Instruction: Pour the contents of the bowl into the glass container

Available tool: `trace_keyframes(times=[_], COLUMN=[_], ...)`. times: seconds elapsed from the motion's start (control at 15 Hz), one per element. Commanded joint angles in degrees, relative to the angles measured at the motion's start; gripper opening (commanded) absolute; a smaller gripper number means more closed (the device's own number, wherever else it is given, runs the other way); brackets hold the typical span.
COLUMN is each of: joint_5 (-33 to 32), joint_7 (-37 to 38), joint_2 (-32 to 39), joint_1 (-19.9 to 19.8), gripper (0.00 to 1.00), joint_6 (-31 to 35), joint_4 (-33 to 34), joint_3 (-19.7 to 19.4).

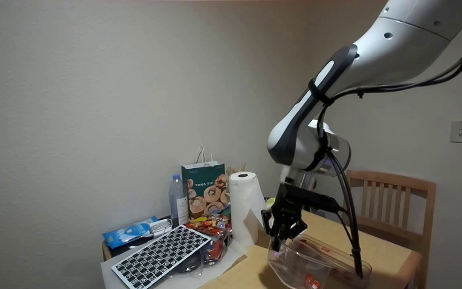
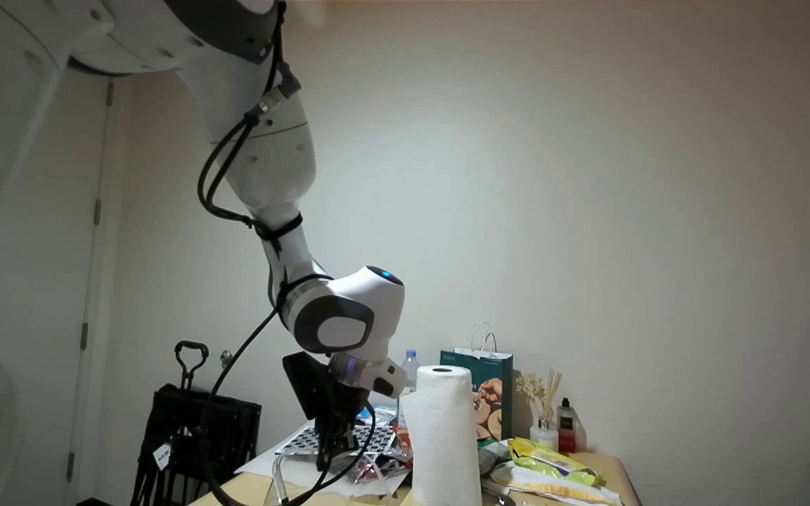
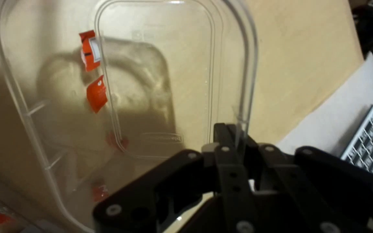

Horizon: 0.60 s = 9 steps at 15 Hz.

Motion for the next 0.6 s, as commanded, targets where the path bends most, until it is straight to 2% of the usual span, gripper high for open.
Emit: trace_keyframes(times=[0.0, 0.13, 0.2, 0.4, 0.53], joint_5=[-15.1, -23.1, -26.2, -30.3, -30.1], joint_7=[10.5, 14.4, 13.6, 10.2, 10.3], joint_2=[3.5, 6.3, 7.6, 11.8, 15.1], joint_1=[1.6, 2.9, 3.4, 4.0, 4.1], gripper=[0.02, 0.02, 0.02, 0.02, 0.02], joint_6=[-5.6, -8.8, -7.0, 2.4, 9.9], joint_4=[3.0, 4.9, 5.2, 5.4, 5.8], joint_3=[1.1, 1.2, 1.5, 2.9, 4.0])
